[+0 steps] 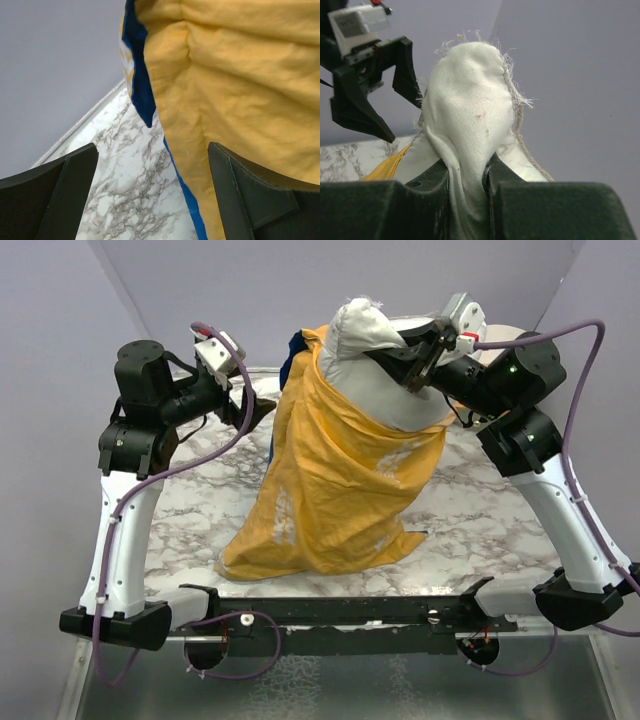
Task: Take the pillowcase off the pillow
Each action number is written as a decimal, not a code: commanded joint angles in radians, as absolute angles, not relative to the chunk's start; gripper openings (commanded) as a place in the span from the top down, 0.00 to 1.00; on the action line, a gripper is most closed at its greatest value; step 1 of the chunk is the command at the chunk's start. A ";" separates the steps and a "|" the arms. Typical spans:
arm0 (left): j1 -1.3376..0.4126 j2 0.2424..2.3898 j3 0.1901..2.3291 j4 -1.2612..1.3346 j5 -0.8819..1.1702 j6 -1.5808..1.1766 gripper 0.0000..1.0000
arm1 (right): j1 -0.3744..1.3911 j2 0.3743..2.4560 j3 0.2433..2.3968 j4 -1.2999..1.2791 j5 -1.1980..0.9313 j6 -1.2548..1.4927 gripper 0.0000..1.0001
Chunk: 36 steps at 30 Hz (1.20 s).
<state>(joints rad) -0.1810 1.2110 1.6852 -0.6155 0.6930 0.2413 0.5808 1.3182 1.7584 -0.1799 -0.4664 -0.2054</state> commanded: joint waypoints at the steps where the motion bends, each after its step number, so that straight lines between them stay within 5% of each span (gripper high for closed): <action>1: -0.080 1.232 1.658 -0.612 0.910 0.240 0.08 | 0.584 1.293 1.823 -0.044 -0.561 -0.174 0.99; 8: 0.015 1.388 1.811 -0.782 1.390 0.193 0.04 | 0.584 1.313 1.888 -0.102 -0.638 -0.166 0.99; 14: 0.000 1.202 1.319 0.415 1.479 -0.727 0.04 | 0.584 1.343 1.916 -0.098 -0.693 -0.133 0.99; 20: -0.029 1.202 1.375 -0.034 1.443 -0.370 0.29 | 0.584 1.366 1.933 -0.073 -0.671 -0.112 0.99; 24: -0.080 1.200 1.384 -0.232 1.330 -0.190 0.78 | 0.584 1.388 1.954 -0.049 -0.626 -0.093 0.99; 26: -0.147 1.203 1.432 -0.485 1.197 0.058 0.92 | 0.584 1.398 1.965 -0.038 -0.575 -0.091 0.99; 31: -0.248 1.195 1.400 -0.739 0.964 0.381 1.00 | 0.584 1.424 1.994 0.000 -0.412 -0.111 0.99; 36: -0.249 1.154 1.293 -0.811 0.766 0.618 1.00 | 0.583 1.445 2.040 0.063 -0.018 -0.180 0.99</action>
